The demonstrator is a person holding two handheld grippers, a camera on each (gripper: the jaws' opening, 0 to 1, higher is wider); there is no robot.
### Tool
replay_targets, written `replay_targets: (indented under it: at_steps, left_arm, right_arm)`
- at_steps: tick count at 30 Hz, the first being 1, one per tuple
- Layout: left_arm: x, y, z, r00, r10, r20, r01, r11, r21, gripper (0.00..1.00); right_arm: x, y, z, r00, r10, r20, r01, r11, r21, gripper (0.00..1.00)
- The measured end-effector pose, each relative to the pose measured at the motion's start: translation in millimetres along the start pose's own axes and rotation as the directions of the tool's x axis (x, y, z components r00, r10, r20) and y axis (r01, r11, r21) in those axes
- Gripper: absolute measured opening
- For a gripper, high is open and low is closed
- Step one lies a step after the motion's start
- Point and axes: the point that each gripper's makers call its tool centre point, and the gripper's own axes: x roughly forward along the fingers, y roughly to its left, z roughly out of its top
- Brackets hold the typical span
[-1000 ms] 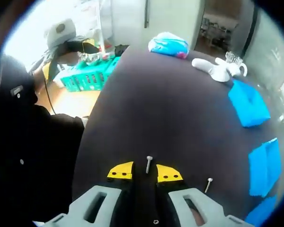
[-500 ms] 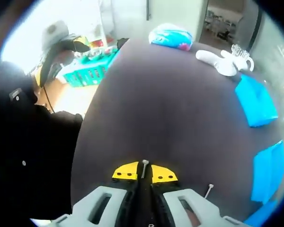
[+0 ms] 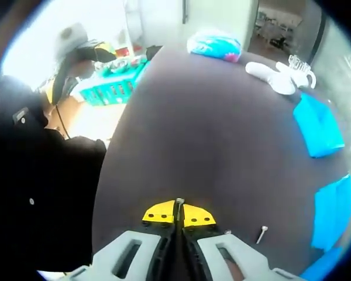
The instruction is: Sort the screws, nuts, and washers into the corresponding bins
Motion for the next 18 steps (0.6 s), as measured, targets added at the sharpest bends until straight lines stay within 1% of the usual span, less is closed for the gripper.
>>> replay_targets:
  at_steps: [3,6,8,11,13,15,17,18]
  left_arm:
    - [0,1.0,2.3,1.000,0.003,0.007,-0.003,1.000,-0.001,0.54]
    - [1,1.5,5.6,1.000,0.002,0.018,-0.001,1.000,-0.003,0.54]
    - [2,1.7,7.0,1.000,0.000,0.021,0.000,1.000,-0.003,0.54]
    - [4,1.0,9.1,1.000,-0.005,0.028,0.005,1.000,0.000,0.54]
    - [5,0.7,10.3,1.000,-0.009,0.030,0.009,1.000,0.001,0.54]
    - [6,0.0,11.7,0.999,-0.015,0.032,0.015,1.000,0.003,0.54]
    - [7,0.0,13.3,0.999,-0.017,0.036,0.017,1.000,0.005,0.54]
    - [8,0.0,14.0,0.999,-0.019,0.037,0.018,1.000,0.005,0.54]
  right_arm:
    - [-6,3,-1.6,1.000,-0.005,0.030,0.005,1.000,0.017,0.00]
    - [-16,4,-0.6,0.996,-0.028,0.085,0.024,0.999,0.046,0.00]
    - [-28,1,1.6,0.987,-0.057,0.148,0.045,0.996,0.082,0.00]
    - [-44,-3,1.7,0.972,-0.104,0.212,0.078,0.989,0.125,0.00]
    - [-57,-6,2.2,0.952,-0.145,0.268,0.103,0.981,0.162,0.00]
    - [-72,-10,4.2,0.922,-0.193,0.337,0.125,0.969,0.213,0.00]
    - [-87,-14,5.8,0.881,-0.245,0.404,0.141,0.952,0.270,0.00]
    - [-96,-17,5.8,0.854,-0.286,0.434,0.165,0.941,0.297,0.00]
